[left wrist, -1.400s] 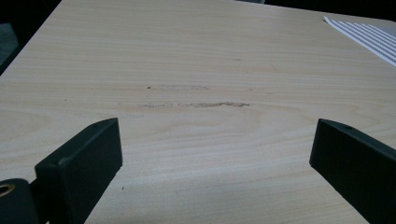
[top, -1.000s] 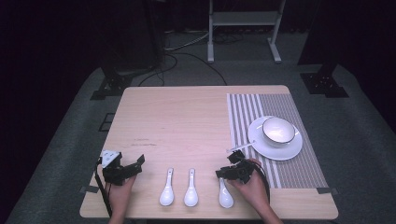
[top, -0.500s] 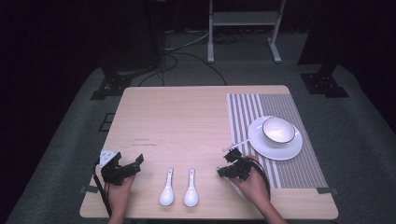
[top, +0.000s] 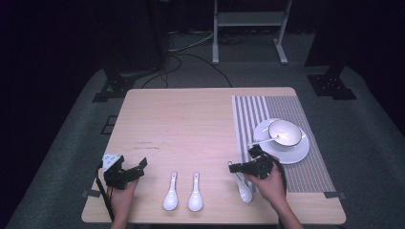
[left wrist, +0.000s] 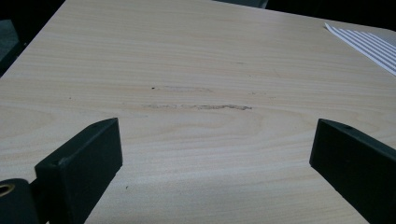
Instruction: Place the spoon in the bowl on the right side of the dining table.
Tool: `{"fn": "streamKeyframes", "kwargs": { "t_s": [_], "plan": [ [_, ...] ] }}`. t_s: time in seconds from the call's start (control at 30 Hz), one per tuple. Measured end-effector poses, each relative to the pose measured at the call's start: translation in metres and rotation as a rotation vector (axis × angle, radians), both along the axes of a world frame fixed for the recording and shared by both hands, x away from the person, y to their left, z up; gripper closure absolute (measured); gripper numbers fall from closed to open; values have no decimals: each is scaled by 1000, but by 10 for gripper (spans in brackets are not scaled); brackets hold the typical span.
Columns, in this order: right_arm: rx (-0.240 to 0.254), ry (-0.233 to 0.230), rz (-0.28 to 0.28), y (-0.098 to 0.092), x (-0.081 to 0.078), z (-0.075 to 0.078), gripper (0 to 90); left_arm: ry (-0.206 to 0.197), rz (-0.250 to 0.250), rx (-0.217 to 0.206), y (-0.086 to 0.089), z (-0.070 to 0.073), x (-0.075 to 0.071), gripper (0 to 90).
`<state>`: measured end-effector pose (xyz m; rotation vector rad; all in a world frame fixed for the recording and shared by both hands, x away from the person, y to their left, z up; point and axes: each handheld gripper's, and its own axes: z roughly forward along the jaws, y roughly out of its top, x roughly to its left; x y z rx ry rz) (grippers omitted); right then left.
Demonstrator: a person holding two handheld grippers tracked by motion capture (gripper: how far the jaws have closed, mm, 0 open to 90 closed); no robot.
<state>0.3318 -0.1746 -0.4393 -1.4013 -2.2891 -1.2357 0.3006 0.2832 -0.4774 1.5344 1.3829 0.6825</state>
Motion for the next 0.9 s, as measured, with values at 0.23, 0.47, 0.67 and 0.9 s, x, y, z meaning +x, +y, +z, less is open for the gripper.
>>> {"fn": "streamKeyframes", "kwargs": {
  "t_s": [0.23,0.47,0.67,0.9],
  "plan": [
    [108,-38,-78,-26,1,11,845,0,2,1,0,0,0,12],
    [173,-35,-129,-42,3,14,846,0,3,1,0,0,0,12],
    [251,-28,-166,-53,8,14,847,-1,4,2,0,0,0,12],
    [359,-43,-230,-74,11,26,847,-4,7,1,0,0,0,12]
  ]
}}
